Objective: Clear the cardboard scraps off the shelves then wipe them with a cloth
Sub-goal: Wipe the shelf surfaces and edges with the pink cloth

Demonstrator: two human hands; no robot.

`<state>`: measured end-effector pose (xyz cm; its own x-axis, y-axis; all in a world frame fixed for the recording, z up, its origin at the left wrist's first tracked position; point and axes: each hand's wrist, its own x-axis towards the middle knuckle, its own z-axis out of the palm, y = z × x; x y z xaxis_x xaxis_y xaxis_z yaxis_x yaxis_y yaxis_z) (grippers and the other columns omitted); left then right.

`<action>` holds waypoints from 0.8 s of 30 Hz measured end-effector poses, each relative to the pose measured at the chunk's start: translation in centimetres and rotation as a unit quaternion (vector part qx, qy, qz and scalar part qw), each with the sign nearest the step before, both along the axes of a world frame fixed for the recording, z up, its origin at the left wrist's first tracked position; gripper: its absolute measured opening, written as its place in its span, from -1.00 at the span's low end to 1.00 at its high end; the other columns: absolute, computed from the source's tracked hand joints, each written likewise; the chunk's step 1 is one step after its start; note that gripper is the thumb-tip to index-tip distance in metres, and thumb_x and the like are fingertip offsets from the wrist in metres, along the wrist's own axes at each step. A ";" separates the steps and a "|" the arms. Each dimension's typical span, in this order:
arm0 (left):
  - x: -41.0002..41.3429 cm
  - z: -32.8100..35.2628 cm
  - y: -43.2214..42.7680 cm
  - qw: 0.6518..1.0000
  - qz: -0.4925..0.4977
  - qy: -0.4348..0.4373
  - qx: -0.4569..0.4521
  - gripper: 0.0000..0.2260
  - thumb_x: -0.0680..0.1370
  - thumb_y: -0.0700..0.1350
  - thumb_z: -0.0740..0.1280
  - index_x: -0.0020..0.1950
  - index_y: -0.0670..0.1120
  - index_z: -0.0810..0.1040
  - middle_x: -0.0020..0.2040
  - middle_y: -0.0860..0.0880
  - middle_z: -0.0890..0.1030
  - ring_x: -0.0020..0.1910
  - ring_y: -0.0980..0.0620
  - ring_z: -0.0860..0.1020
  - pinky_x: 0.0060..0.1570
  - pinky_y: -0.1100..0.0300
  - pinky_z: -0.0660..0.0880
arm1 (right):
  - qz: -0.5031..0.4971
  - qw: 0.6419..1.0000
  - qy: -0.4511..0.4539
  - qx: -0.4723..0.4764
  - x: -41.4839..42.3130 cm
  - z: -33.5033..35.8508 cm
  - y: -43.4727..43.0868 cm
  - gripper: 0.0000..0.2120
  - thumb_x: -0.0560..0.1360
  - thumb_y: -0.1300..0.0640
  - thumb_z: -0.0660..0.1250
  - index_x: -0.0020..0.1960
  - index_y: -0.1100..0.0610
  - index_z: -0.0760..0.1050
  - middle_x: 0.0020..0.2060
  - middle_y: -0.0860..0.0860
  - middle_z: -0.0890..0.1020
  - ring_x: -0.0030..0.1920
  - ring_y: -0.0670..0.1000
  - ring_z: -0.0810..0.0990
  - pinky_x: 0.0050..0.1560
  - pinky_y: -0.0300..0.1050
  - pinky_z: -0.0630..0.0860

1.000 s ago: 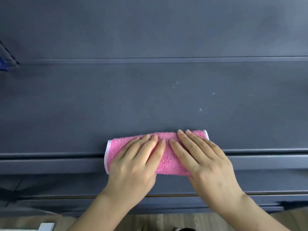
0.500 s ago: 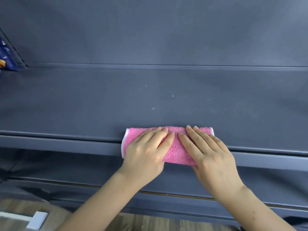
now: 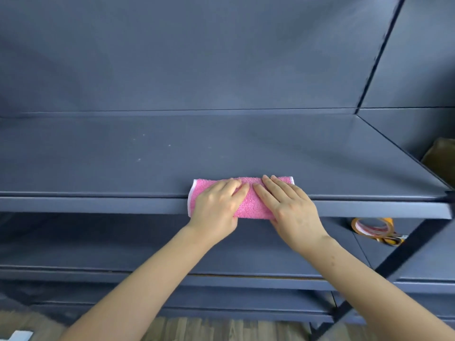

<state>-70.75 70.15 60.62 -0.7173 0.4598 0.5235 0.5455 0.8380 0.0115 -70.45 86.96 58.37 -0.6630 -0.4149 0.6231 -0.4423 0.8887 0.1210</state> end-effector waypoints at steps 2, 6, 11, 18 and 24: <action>0.1 0.1 2.1 1.000 -0.017 0.003 -0.009 -0.43 -0.10 -0.29 0.55 -0.09 -0.11 0.72 -0.20 0.01 0.71 -0.24 0.06 0.69 -0.35 0.35 0.55 | -0.011 1.000 0.008 -0.007 0.4 -0.1 2.1 -0.40 0.02 0.37 0.57 0.06 0.20 0.63 0.02 0.15 0.68 0.00 0.14 0.68 -0.06 -0.02 0.60; -0.2 0.4 6.6 0.998 -0.050 0.018 -0.022 -0.45 -0.14 -0.25 0.55 -0.15 -0.11 0.72 -0.29 0.04 0.68 -0.33 0.10 0.66 -0.38 0.37 0.51 | -0.046 0.999 0.016 -0.020 0.7 0.0 6.3 -0.40 -0.01 0.38 0.57 0.04 0.19 0.64 0.00 0.14 0.69 -0.02 0.14 0.68 -0.09 -0.02 0.61; -0.2 0.5 11.1 0.996 -0.077 0.026 -0.044 -0.44 -0.16 -0.17 0.56 -0.15 -0.11 0.72 -0.29 0.03 0.68 -0.32 0.13 0.65 -0.29 0.37 0.54 | -0.102 0.995 0.010 -0.014 1.3 0.2 10.5 -0.36 -0.03 0.35 0.60 0.05 0.20 0.63 0.02 0.16 0.68 -0.01 0.17 0.68 -0.09 0.03 0.60; -0.2 0.9 14.6 0.994 -0.093 0.010 -0.061 -0.42 -0.18 -0.09 0.55 -0.16 -0.08 0.72 -0.31 0.06 0.66 -0.33 0.16 0.63 -0.29 0.39 0.52 | -0.129 0.991 -0.019 -0.025 1.7 0.3 14.0 -0.34 0.00 0.23 0.65 0.09 0.22 0.61 0.06 0.18 0.66 0.03 0.21 0.66 -0.03 0.10 0.58; -0.2 0.9 16.8 0.992 -0.106 -0.017 -0.073 -0.41 -0.17 -0.06 0.55 -0.14 -0.08 0.71 -0.29 0.06 0.67 -0.30 0.16 0.64 -0.22 0.39 0.56 | -0.151 0.987 -0.041 -0.032 2.0 0.6 15.9 -0.33 -0.02 0.21 0.66 0.08 0.24 0.60 0.06 0.20 0.65 0.04 0.22 0.65 -0.02 0.12 0.57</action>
